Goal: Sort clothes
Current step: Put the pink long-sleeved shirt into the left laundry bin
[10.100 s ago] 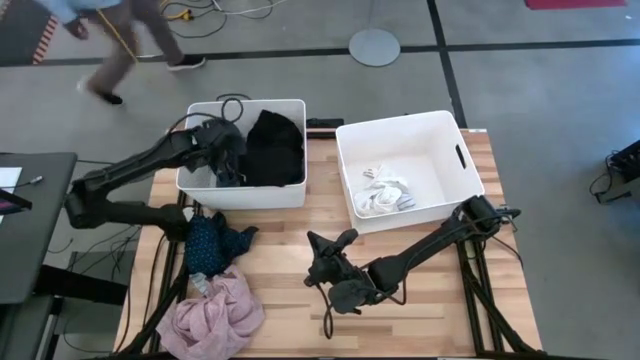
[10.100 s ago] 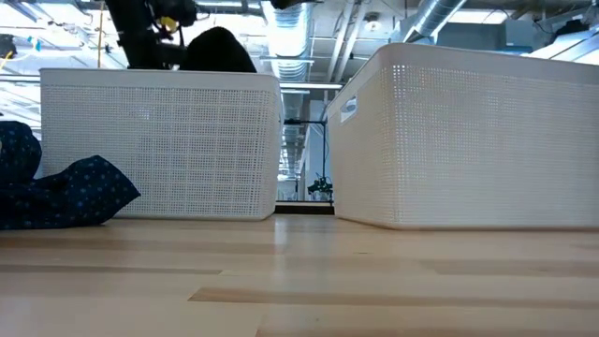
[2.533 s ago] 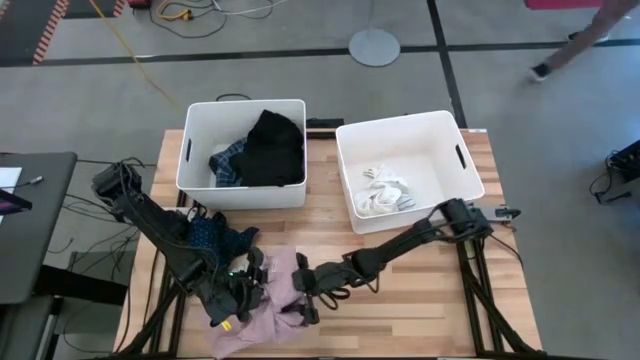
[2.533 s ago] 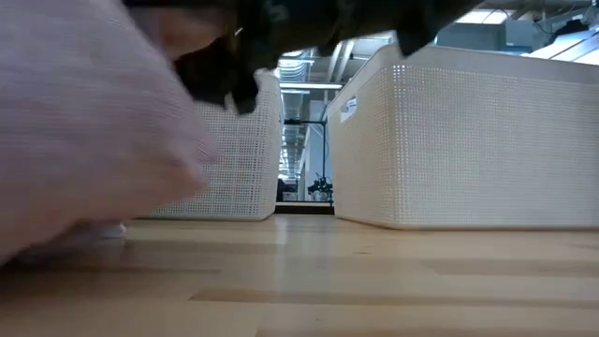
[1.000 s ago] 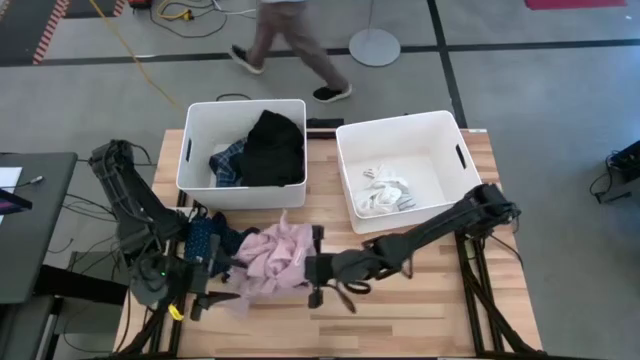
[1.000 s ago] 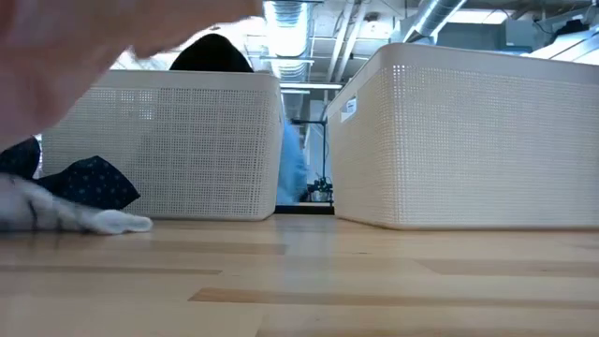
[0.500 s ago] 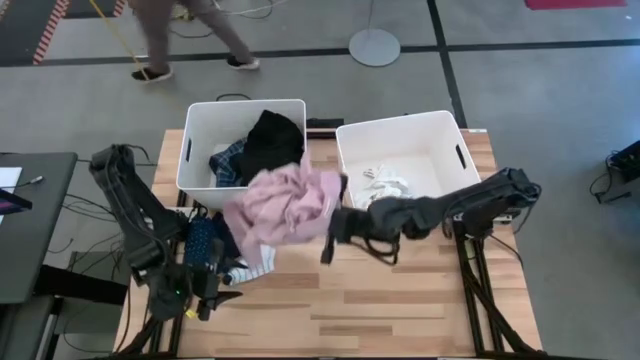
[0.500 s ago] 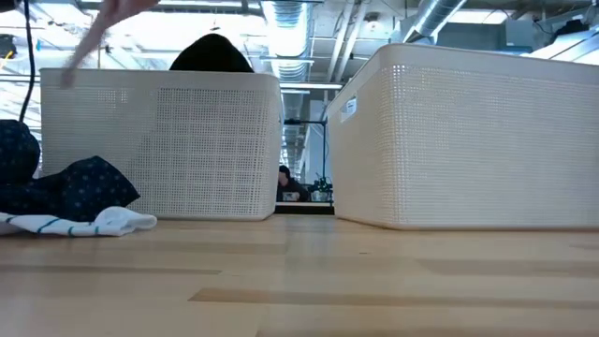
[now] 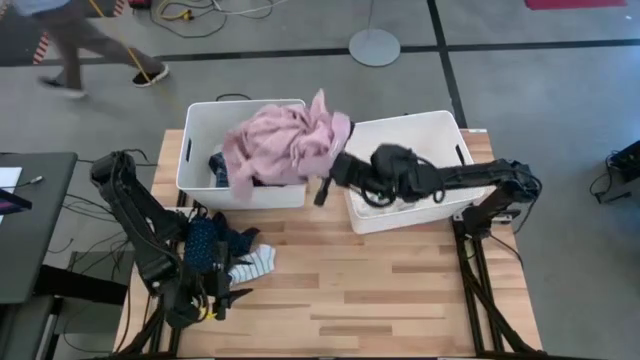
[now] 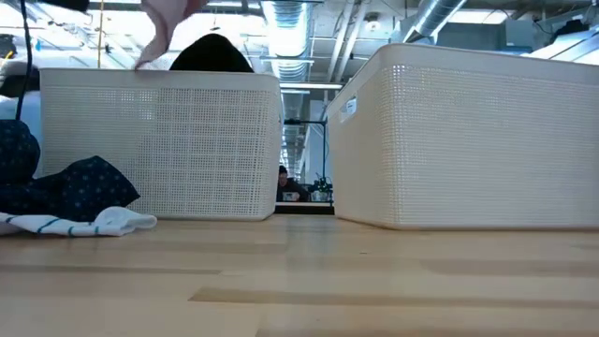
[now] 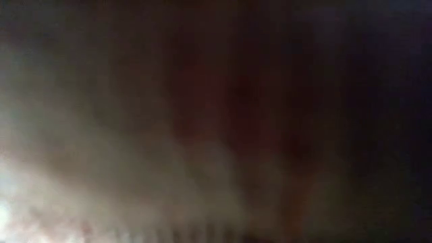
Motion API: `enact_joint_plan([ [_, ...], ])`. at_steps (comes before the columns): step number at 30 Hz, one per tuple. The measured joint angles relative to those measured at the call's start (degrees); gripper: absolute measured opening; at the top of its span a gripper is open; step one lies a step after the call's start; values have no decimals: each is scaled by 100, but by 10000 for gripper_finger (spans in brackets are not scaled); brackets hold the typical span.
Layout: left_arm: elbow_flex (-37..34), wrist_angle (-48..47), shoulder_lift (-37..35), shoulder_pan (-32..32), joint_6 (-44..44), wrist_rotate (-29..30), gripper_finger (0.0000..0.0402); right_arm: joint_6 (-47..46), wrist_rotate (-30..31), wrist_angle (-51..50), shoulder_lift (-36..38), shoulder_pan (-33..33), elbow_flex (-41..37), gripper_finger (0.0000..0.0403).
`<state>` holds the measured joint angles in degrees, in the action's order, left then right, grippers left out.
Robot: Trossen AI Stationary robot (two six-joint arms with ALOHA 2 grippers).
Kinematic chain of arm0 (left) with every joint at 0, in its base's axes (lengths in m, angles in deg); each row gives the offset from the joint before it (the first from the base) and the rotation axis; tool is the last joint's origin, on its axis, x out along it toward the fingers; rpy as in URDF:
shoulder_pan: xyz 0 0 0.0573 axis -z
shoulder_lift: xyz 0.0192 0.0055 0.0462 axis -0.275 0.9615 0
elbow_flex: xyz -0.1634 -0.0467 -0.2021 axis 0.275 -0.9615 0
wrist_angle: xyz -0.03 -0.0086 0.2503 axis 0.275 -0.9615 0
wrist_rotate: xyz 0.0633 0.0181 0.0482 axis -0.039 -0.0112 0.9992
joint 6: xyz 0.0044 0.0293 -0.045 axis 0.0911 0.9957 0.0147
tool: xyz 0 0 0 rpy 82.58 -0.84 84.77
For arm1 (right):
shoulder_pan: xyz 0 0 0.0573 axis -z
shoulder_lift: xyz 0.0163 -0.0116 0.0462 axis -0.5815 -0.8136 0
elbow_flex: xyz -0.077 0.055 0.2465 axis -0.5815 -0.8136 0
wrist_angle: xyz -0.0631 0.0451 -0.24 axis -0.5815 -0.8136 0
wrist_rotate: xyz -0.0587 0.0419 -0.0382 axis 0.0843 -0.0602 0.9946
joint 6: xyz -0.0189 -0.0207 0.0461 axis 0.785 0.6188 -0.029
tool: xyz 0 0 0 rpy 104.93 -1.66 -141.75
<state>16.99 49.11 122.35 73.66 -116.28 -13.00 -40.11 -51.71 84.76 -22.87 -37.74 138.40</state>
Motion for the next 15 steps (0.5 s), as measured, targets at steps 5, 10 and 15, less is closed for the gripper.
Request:
enact_joint_plan([
  [5, -2, 281, 399, -10, -341, 483, 304, -630, -697, 101, -119, 671, 0, 50],
  [10, -4, 717, 939, -28, -517, 1112, 304, -1159, -1161, 137, -398, 1202, 2, 50],
  [15, -4, 1097, 1400, -142, -811, 1195, 304, -1445, -1215, 411, -857, 1482, 0, 50],
])
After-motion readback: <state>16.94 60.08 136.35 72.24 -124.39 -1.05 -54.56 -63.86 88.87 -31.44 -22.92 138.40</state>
